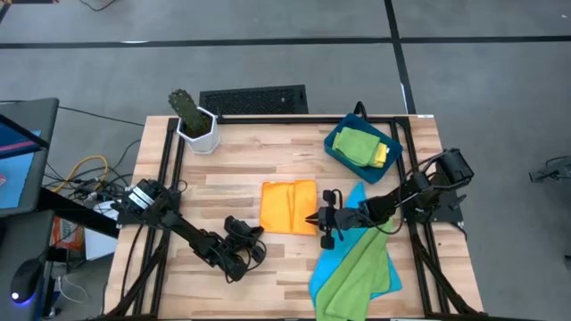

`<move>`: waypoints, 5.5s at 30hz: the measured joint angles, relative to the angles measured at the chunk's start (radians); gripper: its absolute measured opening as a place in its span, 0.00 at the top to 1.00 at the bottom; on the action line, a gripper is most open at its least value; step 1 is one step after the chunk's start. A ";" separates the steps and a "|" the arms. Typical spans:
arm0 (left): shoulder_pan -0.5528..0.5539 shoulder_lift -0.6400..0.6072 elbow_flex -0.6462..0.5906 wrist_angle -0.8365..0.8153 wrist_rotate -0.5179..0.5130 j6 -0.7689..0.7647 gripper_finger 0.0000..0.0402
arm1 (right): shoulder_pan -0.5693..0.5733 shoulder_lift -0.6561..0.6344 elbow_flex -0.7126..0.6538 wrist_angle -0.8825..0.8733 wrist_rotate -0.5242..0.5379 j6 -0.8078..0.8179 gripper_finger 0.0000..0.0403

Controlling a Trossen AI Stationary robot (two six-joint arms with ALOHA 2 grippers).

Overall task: Fold microfiber towels
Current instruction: Fold the orange microfiber cloth

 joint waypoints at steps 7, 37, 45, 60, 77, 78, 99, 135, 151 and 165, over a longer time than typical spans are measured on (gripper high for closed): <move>0.001 0.001 -0.001 -0.005 0.006 -0.013 0.95 | 0.013 0.000 0.000 0.016 -0.004 0.001 0.74; 0.019 0.002 0.021 -0.052 0.013 -0.039 1.00 | 0.090 0.365 -0.008 0.557 0.037 -0.113 0.94; 0.020 -0.002 0.021 -0.057 0.019 -0.041 1.00 | 0.062 0.318 0.010 0.575 0.000 -0.234 0.94; 0.021 -0.004 0.031 -0.069 0.031 -0.019 1.00 | 0.019 0.470 0.096 0.610 -0.126 -0.171 0.95; 0.075 -0.184 0.038 -0.214 0.298 0.152 1.00 | 0.054 0.292 -0.049 0.530 0.022 -0.129 0.96; 0.085 -0.193 0.038 -0.215 0.308 0.168 1.00 | 0.055 0.310 -0.050 0.527 0.022 -0.117 0.96; 0.253 -0.425 0.052 -0.194 0.523 0.395 1.00 | 0.054 0.395 -0.018 0.564 0.020 -0.076 0.93; 0.335 0.041 0.585 -0.239 0.748 0.768 1.00 | 0.054 0.396 -0.017 0.567 0.017 -0.078 0.94; 0.335 0.077 0.585 -0.211 0.728 0.765 1.00 | 0.057 0.370 -0.017 0.528 0.049 -0.078 0.79; 0.344 0.117 0.585 -0.179 0.741 0.775 1.00 | 0.055 0.136 -0.063 0.334 0.152 -0.130 0.75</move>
